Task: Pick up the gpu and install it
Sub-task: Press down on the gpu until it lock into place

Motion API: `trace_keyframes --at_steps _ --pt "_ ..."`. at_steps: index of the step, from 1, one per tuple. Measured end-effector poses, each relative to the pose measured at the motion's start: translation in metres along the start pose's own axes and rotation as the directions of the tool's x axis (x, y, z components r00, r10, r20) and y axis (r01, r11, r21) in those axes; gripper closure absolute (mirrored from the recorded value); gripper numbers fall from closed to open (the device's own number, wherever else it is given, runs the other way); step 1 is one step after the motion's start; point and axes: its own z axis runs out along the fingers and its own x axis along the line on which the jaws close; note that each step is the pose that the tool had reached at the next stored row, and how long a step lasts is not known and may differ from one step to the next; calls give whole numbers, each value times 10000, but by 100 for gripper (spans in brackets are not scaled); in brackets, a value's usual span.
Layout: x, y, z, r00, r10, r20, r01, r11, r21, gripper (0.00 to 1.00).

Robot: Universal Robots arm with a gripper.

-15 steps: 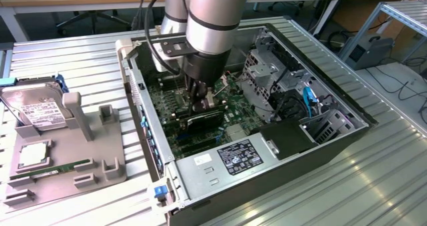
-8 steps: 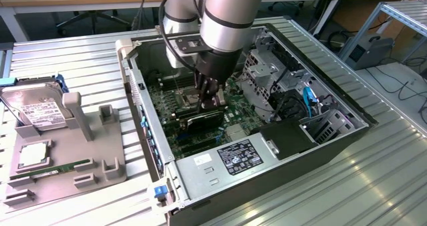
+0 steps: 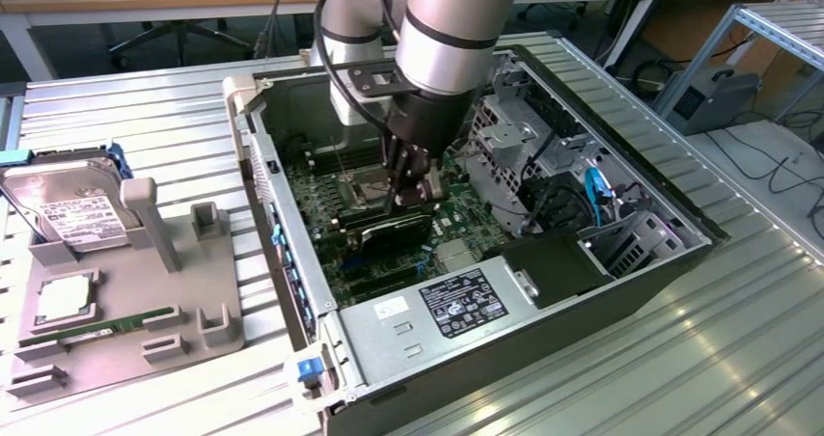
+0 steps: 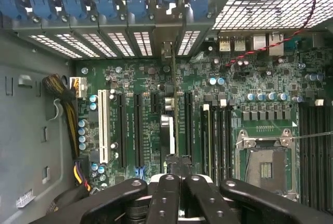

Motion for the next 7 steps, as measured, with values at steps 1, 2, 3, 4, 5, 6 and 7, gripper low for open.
trace_keyframes --at_steps 1,2,3,4,5,6,7 --pt "0 -1 -1 10000 -1 0 1 10000 0 89" --pt "0 -3 -2 10000 -2 0 2 10000 -1 89" --pt "0 -3 -3 10000 -1 -3 1 10000 -2 89" --pt "0 -3 -3 10000 -1 -2 1 10000 -2 89" --pt "0 -4 -3 10000 -1 -2 1 10000 -2 89" --pt "0 -3 -3 10000 -1 -3 1 10000 -2 89" --pt "0 -4 -3 10000 -1 -2 1 10000 -1 89"
